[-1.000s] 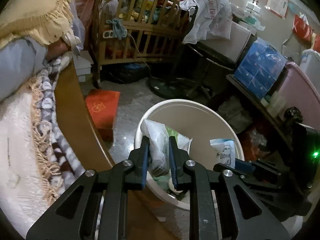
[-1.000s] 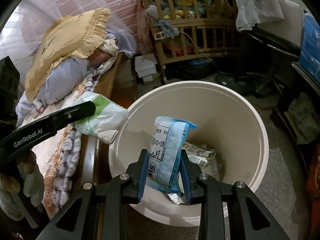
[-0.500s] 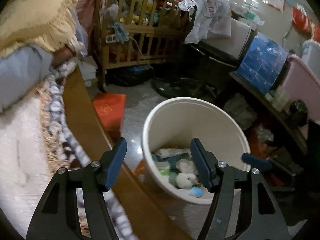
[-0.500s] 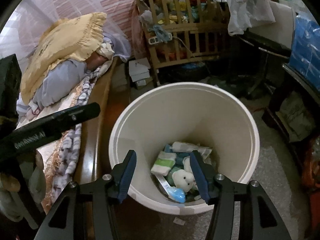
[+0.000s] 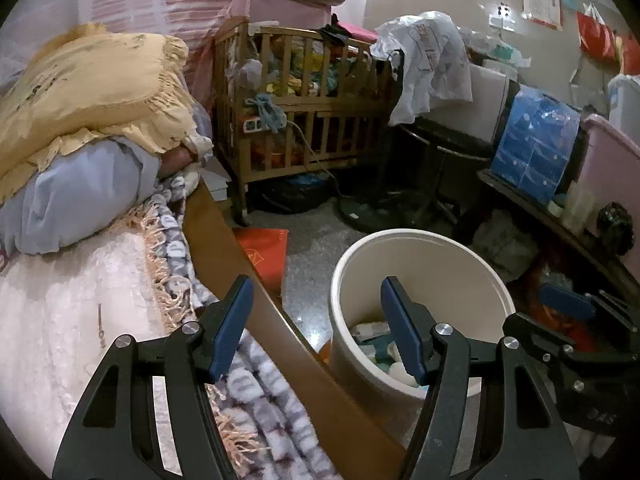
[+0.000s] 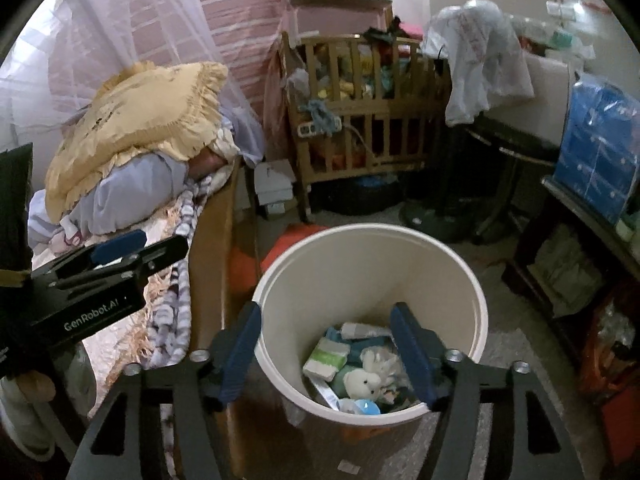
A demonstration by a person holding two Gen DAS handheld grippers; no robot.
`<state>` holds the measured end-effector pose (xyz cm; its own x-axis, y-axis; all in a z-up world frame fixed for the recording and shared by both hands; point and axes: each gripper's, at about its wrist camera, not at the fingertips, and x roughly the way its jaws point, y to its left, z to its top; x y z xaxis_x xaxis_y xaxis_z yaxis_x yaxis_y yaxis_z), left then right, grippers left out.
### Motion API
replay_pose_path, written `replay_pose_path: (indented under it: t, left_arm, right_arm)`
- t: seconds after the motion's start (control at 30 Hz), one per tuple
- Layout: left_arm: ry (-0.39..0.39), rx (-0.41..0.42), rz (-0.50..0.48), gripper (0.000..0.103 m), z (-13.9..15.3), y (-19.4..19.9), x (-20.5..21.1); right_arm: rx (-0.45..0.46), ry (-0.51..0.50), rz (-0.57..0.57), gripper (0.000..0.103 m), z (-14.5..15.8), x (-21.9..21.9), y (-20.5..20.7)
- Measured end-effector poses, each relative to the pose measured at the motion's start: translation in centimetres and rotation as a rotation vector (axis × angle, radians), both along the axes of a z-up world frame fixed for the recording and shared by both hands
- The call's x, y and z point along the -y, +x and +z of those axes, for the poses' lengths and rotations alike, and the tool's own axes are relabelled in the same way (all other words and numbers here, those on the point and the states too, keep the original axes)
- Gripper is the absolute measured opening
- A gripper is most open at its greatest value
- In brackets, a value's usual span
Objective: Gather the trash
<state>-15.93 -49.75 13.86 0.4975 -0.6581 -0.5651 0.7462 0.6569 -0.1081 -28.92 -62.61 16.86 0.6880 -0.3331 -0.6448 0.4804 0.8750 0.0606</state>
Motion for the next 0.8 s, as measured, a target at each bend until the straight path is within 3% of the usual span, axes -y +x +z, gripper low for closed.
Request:
replay_pose_path:
  t: [0.8]
  left_arm:
    - [-0.022, 0.047, 0.045, 0.065, -0.1, -0.3, -1.7]
  right_arm:
    - [0.075, -0.046, -0.037, 0.070, 0.5, -1.2, -0.4]
